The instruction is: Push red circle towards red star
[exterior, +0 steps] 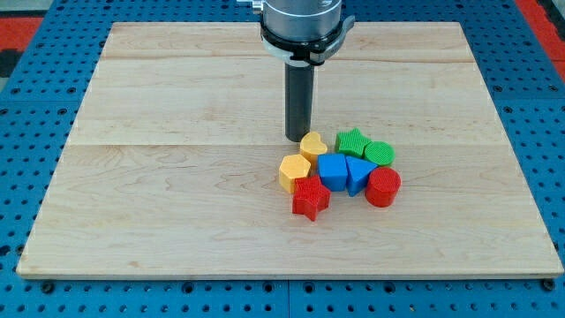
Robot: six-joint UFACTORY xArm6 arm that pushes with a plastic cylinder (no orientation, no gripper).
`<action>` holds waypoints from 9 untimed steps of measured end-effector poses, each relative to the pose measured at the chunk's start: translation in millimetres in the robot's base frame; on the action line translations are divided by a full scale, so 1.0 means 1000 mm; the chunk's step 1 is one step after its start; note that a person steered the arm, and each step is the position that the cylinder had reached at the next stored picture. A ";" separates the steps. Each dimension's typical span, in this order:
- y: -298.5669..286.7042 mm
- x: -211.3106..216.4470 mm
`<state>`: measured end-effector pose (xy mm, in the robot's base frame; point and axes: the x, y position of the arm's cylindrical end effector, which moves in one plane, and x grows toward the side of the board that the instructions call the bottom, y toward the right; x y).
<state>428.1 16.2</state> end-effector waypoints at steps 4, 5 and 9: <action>0.041 -0.032; 0.114 -0.031; 0.124 0.091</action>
<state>519.5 140.4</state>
